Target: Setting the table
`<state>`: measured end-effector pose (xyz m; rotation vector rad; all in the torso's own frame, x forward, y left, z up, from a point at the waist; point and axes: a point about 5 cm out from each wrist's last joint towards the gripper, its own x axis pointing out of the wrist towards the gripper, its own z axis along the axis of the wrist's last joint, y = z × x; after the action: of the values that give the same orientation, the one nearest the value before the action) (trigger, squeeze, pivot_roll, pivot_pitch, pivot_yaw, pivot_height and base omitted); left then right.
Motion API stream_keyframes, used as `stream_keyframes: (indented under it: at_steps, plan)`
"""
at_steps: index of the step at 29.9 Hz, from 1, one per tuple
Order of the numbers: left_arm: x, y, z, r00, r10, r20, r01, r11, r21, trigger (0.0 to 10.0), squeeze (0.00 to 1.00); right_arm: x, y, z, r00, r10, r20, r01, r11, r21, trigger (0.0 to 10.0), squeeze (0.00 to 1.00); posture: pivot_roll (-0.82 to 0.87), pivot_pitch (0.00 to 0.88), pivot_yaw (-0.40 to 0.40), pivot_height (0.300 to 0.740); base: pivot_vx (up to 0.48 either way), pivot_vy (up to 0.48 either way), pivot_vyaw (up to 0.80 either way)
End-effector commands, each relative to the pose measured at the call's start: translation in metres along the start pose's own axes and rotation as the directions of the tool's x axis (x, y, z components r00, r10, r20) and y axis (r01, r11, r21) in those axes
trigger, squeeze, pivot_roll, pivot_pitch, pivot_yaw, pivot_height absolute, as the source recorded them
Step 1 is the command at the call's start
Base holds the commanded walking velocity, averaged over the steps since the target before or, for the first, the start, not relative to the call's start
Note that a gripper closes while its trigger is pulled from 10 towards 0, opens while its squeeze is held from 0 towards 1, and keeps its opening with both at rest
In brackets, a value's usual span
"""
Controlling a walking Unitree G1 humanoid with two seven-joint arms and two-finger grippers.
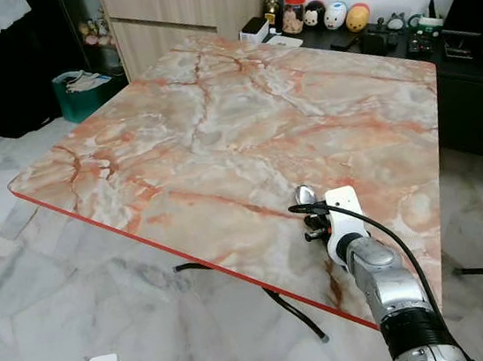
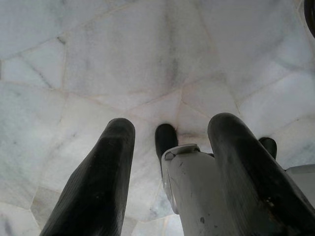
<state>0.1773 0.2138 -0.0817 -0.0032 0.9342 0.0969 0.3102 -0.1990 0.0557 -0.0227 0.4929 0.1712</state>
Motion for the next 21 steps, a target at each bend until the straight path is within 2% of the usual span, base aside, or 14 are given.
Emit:
stream_keyframes:
  at_steps: [1, 12, 15, 16, 17, 19, 21]
  plan:
    - [-0.001, 0.001, -0.006, 0.999, 0.005, -0.032, -0.005, 1.000, -0.004, 10.0, 0.00, 0.001, 0.000, -0.005, 1.000, -0.006, -0.028, 0.006, 1.000, -0.009, 0.0, 0.00, -0.07, 0.000, -0.040, 0.740, 0.000, 0.000, 0.00]
    - [-0.001, 0.001, -0.006, 0.999, 0.005, -0.033, -0.005, 1.000, -0.003, 10.0, 0.00, 0.002, 0.006, -0.004, 1.000, 0.002, -0.002, -0.002, 1.000, -0.007, 0.0, 0.00, -0.07, 0.000, -0.039, 0.740, 0.000, 0.000, 0.00]
    - [-0.001, 0.001, -0.005, 0.999, 0.004, -0.032, -0.004, 1.000, 0.000, 10.0, 0.00, 0.002, 0.004, 0.003, 0.995, -0.063, 0.072, 0.065, 0.997, -0.029, 0.0, 0.00, -0.07, 0.000, -0.040, 0.740, 0.000, 0.000, 0.00]
    - [-0.001, 0.001, -0.005, 0.999, 0.005, -0.032, -0.005, 1.000, 0.000, 10.0, 0.00, 0.001, 0.002, 0.006, 0.990, -0.095, 0.102, 0.099, 0.995, -0.032, 4.3, 0.00, -0.07, 0.000, -0.040, 0.740, 0.000, 0.000, 0.00]
    - [-0.001, 0.001, -0.005, 0.999, 0.005, -0.031, -0.005, 1.000, -0.001, 10.0, 0.00, 0.000, 0.000, 0.010, 0.985, -0.118, 0.130, 0.123, 0.992, -0.033, 10.0, 0.00, -0.07, 0.000, -0.040, 0.740, 0.000, 0.000, 0.00]
    - [-0.001, 0.001, -0.005, 0.999, 0.005, -0.031, -0.005, 1.000, 0.000, 10.0, 0.00, -0.005, -0.006, 0.022, 0.949, -0.205, 0.241, 0.215, 0.977, -0.015, 10.0, 0.00, -0.07, 0.000, -0.038, 0.740, 0.000, 0.000, 0.00]
    - [-0.001, 0.001, -0.005, 0.999, 0.005, -0.031, -0.005, 1.000, 0.000, 10.0, 0.00, -0.007, -0.008, 0.025, 0.934, -0.231, 0.274, 0.242, 0.970, -0.004, 10.0, 0.00, -0.07, 0.000, -0.037, 0.740, 0.000, 0.000, 0.00]
